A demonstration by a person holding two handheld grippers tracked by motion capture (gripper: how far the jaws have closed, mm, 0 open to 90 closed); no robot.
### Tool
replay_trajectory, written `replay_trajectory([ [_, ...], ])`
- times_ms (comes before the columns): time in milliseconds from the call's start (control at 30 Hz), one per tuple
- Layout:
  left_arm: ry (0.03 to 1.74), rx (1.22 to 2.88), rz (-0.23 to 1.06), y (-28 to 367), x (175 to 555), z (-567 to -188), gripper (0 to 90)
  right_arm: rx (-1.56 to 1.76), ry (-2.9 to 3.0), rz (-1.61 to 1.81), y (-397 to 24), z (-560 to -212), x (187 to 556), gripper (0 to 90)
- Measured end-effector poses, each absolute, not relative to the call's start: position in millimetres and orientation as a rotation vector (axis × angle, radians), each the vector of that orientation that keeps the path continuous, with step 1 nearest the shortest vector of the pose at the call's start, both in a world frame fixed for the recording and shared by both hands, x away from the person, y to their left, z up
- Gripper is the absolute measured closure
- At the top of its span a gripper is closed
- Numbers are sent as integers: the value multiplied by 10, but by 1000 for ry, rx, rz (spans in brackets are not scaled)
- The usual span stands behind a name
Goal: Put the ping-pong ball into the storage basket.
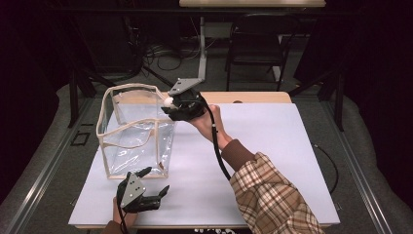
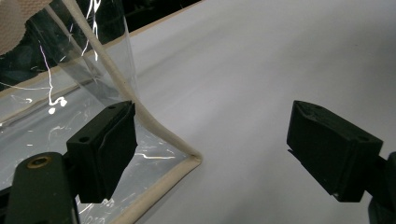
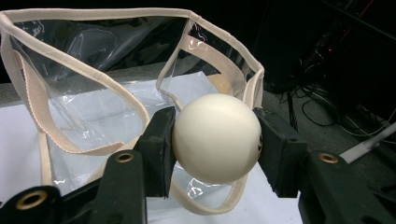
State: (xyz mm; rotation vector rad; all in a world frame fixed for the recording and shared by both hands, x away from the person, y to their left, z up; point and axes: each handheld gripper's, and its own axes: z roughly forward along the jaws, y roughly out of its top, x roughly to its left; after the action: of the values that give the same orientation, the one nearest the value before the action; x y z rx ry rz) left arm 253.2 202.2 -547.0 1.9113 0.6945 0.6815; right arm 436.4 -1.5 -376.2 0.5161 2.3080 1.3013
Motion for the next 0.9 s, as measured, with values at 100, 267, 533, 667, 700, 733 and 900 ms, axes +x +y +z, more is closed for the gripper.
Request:
replay_trajectory([
  [100,693,1911,680,2020,2535,-5472,159,519,2307,1303,-3,-3755,4372,509],
  [267,694,1911,681,2020,2534,-5471,159,520,2309,1301,19,-3739,4389,509],
  [533,692,1910,682,2021,2535,-5471,159,526,2319,1297,92,-3745,4418,509],
  [667,695,1903,679,2020,2533,-5471,159,525,2322,1296,136,-3754,4433,510],
  [700,696,1904,678,2022,2533,-5471,159,524,2324,1294,144,-3754,4437,510],
  [733,696,1904,678,2022,2534,-5471,159,527,2330,1289,154,-3754,4438,510],
  [900,695,1904,679,2021,2535,-5472,159,531,2336,1280,200,-3774,4460,509],
])
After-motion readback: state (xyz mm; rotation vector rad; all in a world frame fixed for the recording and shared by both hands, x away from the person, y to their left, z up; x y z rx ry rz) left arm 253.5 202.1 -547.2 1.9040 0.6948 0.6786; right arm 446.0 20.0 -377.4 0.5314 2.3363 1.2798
